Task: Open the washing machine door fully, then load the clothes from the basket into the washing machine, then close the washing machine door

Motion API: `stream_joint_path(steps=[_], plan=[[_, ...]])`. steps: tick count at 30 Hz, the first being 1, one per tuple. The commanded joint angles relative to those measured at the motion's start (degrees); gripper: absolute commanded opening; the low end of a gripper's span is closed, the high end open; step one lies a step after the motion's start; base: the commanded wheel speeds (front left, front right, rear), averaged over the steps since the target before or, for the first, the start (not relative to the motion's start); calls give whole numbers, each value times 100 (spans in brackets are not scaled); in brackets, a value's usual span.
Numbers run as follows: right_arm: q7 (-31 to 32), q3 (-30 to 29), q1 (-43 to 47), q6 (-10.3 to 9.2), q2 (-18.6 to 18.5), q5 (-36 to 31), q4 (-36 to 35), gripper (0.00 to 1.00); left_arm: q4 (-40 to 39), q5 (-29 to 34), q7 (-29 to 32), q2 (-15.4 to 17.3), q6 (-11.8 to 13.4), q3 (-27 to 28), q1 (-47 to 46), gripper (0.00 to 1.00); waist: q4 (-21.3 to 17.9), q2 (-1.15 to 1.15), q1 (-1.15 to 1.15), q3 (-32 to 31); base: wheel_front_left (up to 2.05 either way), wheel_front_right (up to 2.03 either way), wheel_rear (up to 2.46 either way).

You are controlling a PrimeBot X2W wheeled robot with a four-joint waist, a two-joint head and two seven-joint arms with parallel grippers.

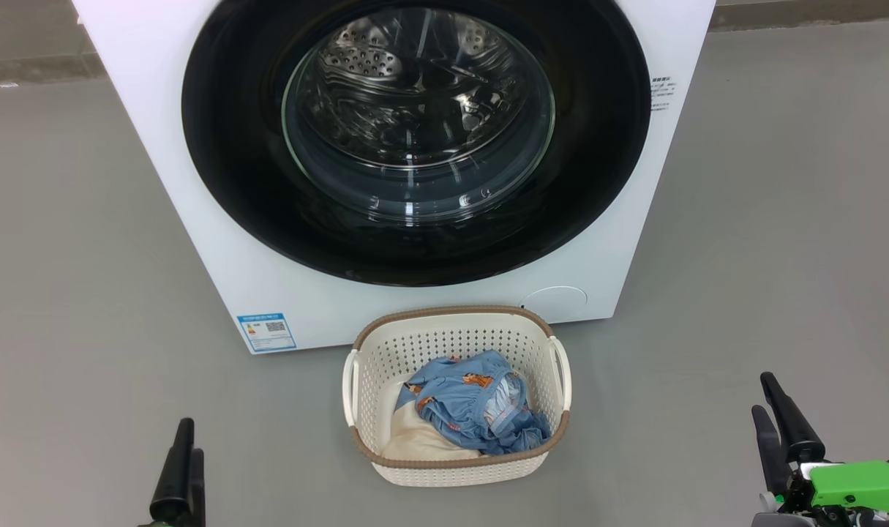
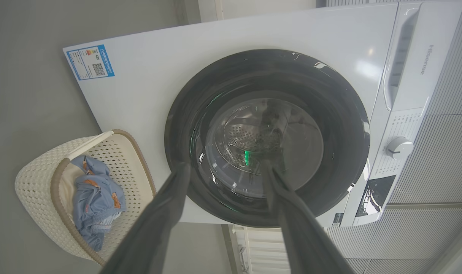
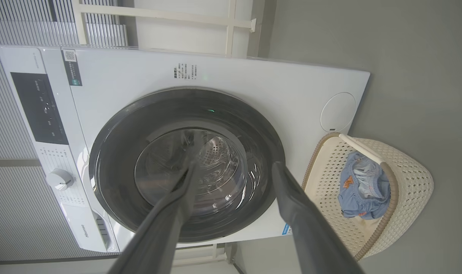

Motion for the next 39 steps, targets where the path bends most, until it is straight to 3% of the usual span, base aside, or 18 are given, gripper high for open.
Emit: stream_joint_path(steps=[1, 11, 27, 39], plan=[[-41, 19, -226, 8, -119, -134, -184, 100, -163, 116, -64, 106, 27, 7, -237, 100, 1, 0, 0, -1, 0, 0, 0], [-213, 81, -267, 11, -258, -1151, -244, 100, -189, 1041, -246, 229, 251, -131, -330, 100, 2, 0, 0, -12, 0, 0, 0], [-452, 52, -265, 15, -390, -3374, -299, 100, -186, 2971, -516, 421, 561, -474, -391, 100, 4, 0, 0, -69, 0, 0, 0], [-451, -157, -266, 19, -270, -4852, -345, 100, -81, 4157, -720, 599, 810, -774, -425, 100, -22, 0, 0, -125, 0, 0, 0]])
